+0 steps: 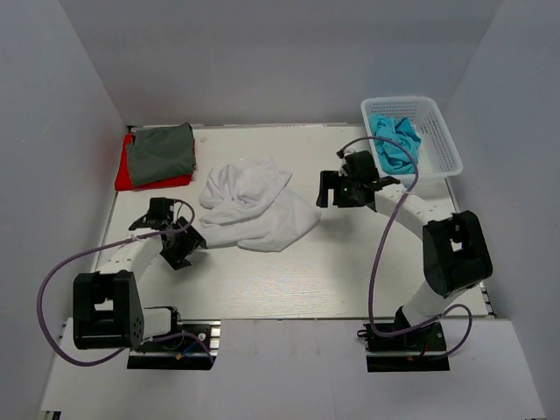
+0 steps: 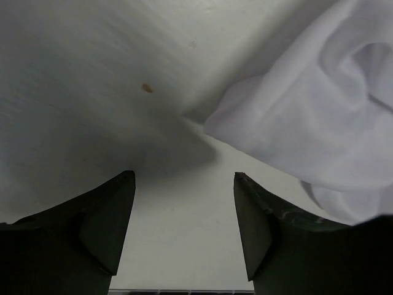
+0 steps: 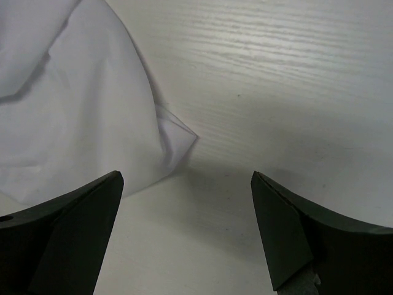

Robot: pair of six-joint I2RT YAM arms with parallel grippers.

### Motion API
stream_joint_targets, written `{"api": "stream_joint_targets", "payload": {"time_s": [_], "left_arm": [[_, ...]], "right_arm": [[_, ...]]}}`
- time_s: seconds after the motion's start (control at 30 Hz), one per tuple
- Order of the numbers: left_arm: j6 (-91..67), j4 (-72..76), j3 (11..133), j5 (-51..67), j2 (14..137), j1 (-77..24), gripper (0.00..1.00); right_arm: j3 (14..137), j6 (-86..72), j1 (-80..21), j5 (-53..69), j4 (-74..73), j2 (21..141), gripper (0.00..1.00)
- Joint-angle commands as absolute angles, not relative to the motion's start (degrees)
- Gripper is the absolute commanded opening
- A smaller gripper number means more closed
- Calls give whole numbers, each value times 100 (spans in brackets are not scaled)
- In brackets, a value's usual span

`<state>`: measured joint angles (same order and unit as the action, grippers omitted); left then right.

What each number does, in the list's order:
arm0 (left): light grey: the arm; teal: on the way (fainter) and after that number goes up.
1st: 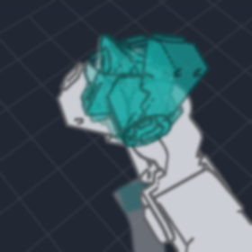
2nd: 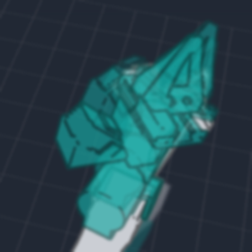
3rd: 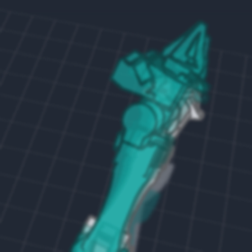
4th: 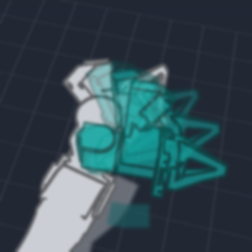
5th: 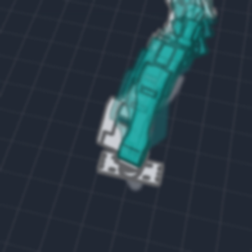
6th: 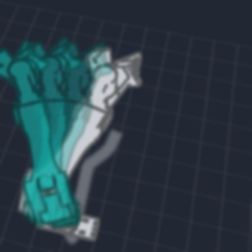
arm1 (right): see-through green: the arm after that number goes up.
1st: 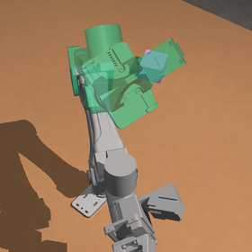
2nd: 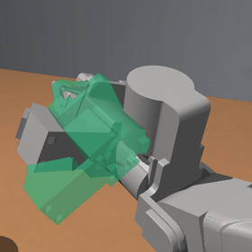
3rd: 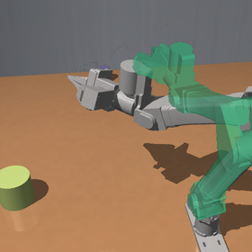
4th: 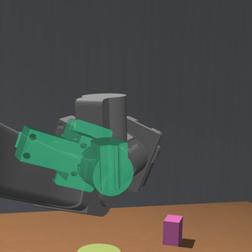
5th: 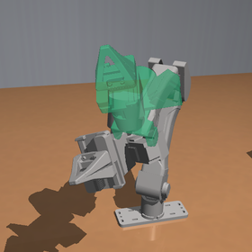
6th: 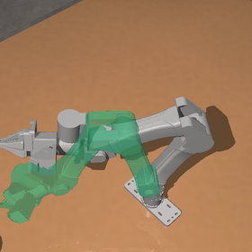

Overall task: Fold and stack the t-shirts
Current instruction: Flatten out the tshirt

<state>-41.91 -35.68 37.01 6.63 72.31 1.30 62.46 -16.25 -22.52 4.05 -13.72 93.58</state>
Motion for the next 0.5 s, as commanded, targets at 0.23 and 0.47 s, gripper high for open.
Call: {"api": "stream_joint_targets", "payload": {"time_s": [0.23,0.47], "left_arm": [[-4368,-3094,3805,536,8199,-158,58],[-4263,-3023,4008,422,8314,-264,62]], "right_arm": [[6381,-1784,-2768,765,-782,10317,89],[6416,-1775,-2979,641,-870,10564,55]]}}
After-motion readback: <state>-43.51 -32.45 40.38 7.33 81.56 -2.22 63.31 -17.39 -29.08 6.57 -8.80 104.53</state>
